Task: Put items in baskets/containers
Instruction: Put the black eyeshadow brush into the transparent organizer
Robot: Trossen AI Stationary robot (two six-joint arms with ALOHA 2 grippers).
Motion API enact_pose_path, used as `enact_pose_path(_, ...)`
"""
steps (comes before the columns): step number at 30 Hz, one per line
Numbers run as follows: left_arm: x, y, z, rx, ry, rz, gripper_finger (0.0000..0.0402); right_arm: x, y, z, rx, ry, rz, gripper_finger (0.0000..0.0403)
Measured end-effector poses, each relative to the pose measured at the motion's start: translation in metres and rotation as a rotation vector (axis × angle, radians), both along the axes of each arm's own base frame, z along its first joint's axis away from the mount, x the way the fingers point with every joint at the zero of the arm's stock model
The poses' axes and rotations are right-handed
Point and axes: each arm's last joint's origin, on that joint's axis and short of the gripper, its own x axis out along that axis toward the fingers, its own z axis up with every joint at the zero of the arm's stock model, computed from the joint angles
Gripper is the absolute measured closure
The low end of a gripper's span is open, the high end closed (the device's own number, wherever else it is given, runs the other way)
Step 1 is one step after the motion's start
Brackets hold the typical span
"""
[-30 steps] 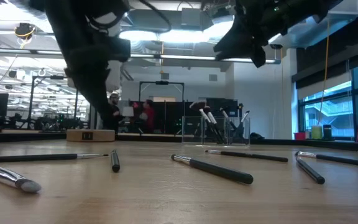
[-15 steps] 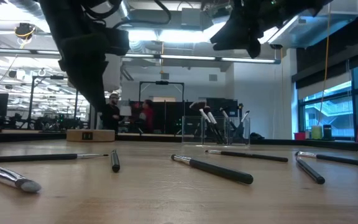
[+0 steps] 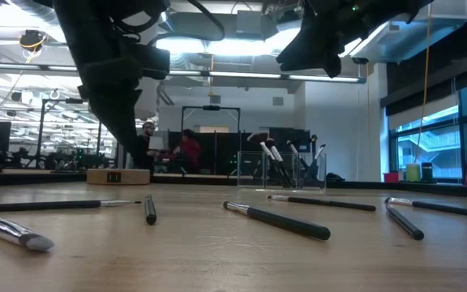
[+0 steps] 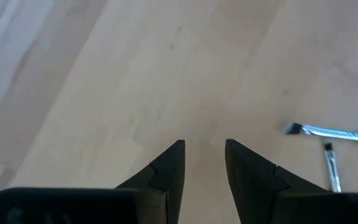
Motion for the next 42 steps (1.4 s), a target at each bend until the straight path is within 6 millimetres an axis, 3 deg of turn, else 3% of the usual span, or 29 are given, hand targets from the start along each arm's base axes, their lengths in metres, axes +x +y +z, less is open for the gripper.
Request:
enact_pose_path(7, 0.000, -0.001, 0.000, 0.005, -0.003, 0.001, 0.0292, 0.000, -0.001, 0.001, 0.002, -0.009, -0.005, 0.0279)
enact_pose_path(19, -0.007, -0.027, 0.001, 0.027, -0.048, 0.000, 0.0292, 0.002, -0.002, 0.012, -0.024, -0.055, -0.001, 0.0279)
enact_pose_path(42, -0.011, -0.038, 0.000, -0.027, -0.050, 0.004, 0.0292, 0.005, -0.003, 0.021, -0.105, -0.126, 0.022, 0.0279)
